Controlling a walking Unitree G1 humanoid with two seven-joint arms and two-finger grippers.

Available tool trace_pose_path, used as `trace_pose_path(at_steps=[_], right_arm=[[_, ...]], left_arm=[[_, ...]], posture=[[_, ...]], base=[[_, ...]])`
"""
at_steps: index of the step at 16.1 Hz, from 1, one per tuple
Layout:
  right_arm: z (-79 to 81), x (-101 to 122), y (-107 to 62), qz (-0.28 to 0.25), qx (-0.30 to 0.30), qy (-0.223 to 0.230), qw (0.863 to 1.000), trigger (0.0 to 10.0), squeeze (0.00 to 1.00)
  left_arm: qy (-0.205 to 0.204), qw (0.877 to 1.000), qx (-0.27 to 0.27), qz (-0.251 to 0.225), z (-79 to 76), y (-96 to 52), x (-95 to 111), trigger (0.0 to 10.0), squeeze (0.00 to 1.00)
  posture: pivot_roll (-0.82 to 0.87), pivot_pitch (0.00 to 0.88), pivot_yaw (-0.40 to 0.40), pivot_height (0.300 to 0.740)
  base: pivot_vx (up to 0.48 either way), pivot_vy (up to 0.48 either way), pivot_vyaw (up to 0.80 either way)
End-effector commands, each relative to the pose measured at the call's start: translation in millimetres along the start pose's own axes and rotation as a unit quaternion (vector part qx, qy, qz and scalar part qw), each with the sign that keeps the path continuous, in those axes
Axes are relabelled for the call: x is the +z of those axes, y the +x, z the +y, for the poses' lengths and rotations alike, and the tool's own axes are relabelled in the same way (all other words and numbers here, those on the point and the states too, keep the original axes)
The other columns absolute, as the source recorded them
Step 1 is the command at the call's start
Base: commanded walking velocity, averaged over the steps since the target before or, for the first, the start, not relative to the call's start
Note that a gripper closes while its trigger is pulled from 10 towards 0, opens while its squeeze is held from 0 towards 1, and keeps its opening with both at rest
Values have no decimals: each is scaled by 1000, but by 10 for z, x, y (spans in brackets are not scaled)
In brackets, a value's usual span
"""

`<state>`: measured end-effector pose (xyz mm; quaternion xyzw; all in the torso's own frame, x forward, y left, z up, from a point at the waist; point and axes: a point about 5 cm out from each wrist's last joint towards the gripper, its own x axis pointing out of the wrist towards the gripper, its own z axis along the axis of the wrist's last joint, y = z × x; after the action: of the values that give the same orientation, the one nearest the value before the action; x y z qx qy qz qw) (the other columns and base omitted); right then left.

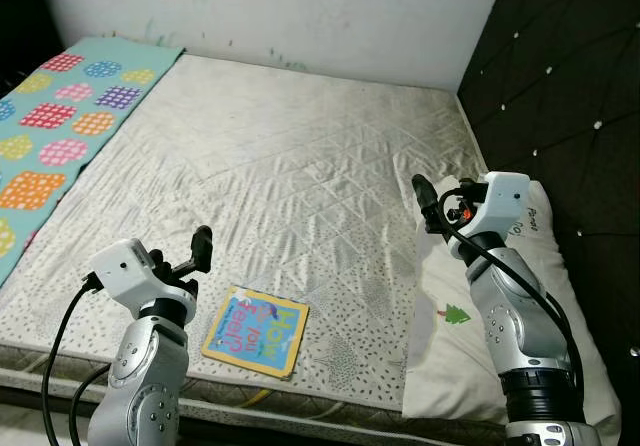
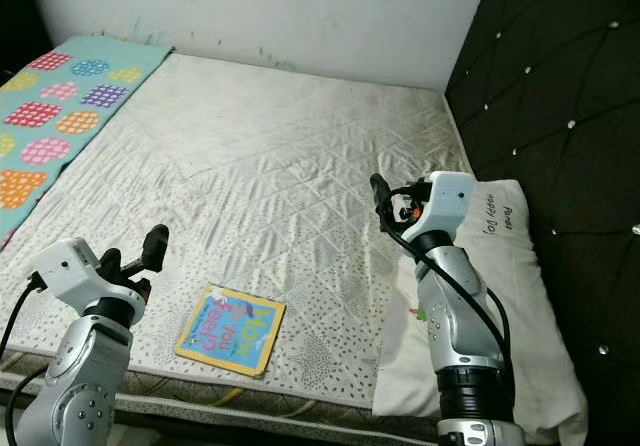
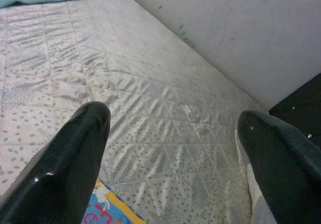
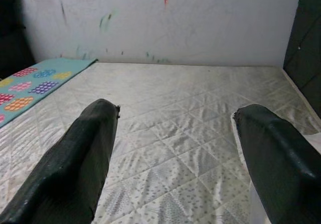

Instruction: Clean up the room

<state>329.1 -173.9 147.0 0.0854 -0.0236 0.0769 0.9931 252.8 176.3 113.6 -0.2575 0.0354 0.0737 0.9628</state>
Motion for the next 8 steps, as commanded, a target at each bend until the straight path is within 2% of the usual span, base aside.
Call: trace_pose_path(at_steps=[1,8], right_arm=[[-41,-8,-6,3,-6,-3,1000,10000,0],[-53,-11,-12,4,-8,-5,1000,10000,0]], left_arm=[[-11,1000,1,7,-44,7,-44,10000,0],[-9,1000,1,6,-48,15,-34,10000,0]], posture=[[-62,23,-38,740],[-66,27,-37,740]], base=[[0,480,0],[0,480,0]])
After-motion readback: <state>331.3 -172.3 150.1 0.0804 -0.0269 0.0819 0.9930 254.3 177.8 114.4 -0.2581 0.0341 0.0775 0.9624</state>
